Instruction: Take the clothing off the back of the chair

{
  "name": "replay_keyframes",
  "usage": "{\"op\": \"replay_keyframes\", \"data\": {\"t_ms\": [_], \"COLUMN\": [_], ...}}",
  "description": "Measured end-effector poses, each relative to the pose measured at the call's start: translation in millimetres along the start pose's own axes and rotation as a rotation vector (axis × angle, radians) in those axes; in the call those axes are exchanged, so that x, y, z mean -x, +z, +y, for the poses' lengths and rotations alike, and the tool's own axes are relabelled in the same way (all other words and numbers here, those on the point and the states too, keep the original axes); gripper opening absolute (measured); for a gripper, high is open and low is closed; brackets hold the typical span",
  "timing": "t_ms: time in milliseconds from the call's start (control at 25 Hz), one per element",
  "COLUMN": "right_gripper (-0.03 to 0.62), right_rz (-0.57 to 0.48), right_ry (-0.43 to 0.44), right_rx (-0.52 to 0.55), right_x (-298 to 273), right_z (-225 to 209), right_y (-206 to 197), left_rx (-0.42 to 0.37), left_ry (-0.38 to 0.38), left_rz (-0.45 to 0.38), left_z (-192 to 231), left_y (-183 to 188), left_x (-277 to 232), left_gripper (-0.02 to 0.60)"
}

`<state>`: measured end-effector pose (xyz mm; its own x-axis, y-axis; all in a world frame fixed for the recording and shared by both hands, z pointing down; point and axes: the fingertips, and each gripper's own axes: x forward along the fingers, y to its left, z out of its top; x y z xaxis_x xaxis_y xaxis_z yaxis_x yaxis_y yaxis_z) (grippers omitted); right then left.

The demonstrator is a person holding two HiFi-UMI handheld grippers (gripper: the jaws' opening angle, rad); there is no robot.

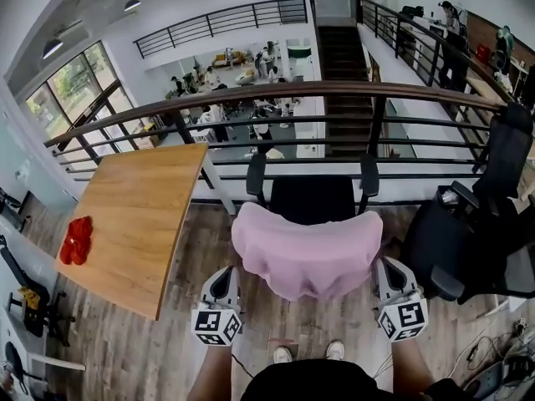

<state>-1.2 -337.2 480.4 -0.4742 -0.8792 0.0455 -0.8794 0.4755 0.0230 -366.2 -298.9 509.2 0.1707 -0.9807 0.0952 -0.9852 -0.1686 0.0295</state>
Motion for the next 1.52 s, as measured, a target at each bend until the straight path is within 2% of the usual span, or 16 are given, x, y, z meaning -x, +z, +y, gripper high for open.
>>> {"op": "replay_keyframes", "data": {"t_ms": [120,200,240,400,600,960,1160,1320,1440,1520], "right_gripper": [0.023,0.112,0.149,0.222,0.238,0.249,0.286,0.348,0.336,0.284], "right_rz": [0.045,0.07,0.079,0.103,0.116,0.158,0.165,0.16,0.158,0.16], "right_ry": [0.006,0.001,-0.005,0.0,0.031,0.147,0.16,0.142,0.144,0.129], "right_rx": [-0.003,-0.012,-0.016,-0.021,-0.022,-0.011,-0.01,-0.008,0.009,0.03], "right_x": [-2.7,-5.5,-6.7,-11.4,-22.3,-45.6,-55.2,-61.7,-67.3,-70.1], "right_z": [-1.7,-8.3,-12.3,-17.9,-15.6,4.8,7.2,5.5,9.0,8.4], "right_y": [-11.6,-17.8,-19.4,-24.6,-28.7,-32.5,-34.7,-31.2,-26.9,-25.1], "left_rx": [0.005,0.004,0.001,0.028,0.004,-0.013,-0.013,-0.006,-0.003,-0.004], "left_ry": [-0.042,-0.076,-0.076,-0.056,-0.075,-0.123,-0.149,-0.208,-0.257,-0.279], "left_rz": [0.01,0.044,0.061,0.07,0.073,0.071,0.065,0.06,0.056,0.06], "left_z": [1.0,-2.3,-1.5,10.1,13.4,12.2,5.4,-2.5,-7.0,-10.8], "left_y": [-2.8,-7.8,-9.7,-9.5,-7.4,0.2,2.6,5.6,7.8,7.2], "left_x": [-10.8,-22.1,-27.4,-37.2,-54.2,-87.3,-101.7,-109.7,-112.8,-113.0], "left_gripper": [0.021,0.185,0.227,0.229,0.229,0.229,0.23,0.225,0.184,0.151]}}
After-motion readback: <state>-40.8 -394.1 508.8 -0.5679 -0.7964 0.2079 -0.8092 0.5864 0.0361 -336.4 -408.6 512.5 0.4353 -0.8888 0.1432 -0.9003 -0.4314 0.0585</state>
